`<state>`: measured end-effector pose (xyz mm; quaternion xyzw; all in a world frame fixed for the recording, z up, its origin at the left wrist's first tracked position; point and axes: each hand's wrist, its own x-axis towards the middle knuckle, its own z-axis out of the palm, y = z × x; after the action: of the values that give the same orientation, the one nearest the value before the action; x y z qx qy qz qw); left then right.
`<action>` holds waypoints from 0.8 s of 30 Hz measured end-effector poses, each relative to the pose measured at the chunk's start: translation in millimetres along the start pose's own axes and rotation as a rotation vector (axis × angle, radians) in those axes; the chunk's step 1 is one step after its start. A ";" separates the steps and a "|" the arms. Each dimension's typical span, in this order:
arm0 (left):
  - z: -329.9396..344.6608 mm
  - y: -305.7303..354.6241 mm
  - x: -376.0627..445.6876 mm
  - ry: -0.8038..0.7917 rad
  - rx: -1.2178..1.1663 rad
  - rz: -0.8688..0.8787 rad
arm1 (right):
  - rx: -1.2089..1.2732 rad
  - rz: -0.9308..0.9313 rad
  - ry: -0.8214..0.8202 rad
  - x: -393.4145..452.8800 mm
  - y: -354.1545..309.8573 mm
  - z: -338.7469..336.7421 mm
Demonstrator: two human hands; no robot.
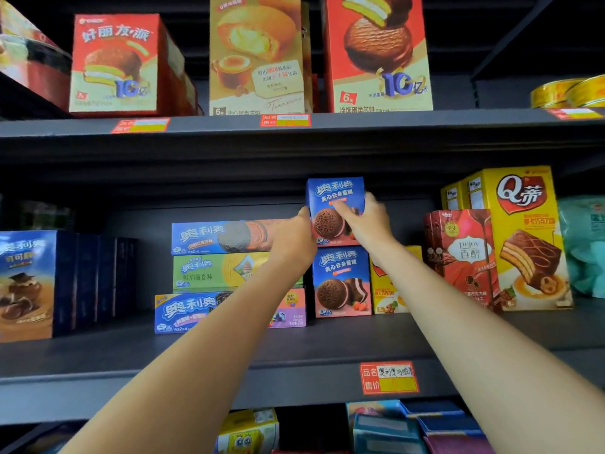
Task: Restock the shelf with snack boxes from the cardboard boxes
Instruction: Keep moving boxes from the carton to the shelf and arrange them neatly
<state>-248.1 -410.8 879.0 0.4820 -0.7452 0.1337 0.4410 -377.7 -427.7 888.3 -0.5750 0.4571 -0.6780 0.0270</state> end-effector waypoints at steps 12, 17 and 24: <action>10.2 -4.1 -10.0 0.103 -0.027 -0.074 | -0.263 -0.096 -0.057 -24.7 15.3 -25.9; 7.8 -1.7 -14.8 0.083 -0.038 -0.076 | -0.283 -0.058 -0.024 -29.9 11.7 -24.6; -18.6 3.2 -54.7 0.252 -0.142 0.020 | -0.132 -0.258 0.062 -82.6 -42.4 -4.7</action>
<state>-232.9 -364.7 847.5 0.4218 -0.6963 0.1443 0.5626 -332.8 -353.9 853.9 -0.6081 0.4237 -0.6618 -0.1126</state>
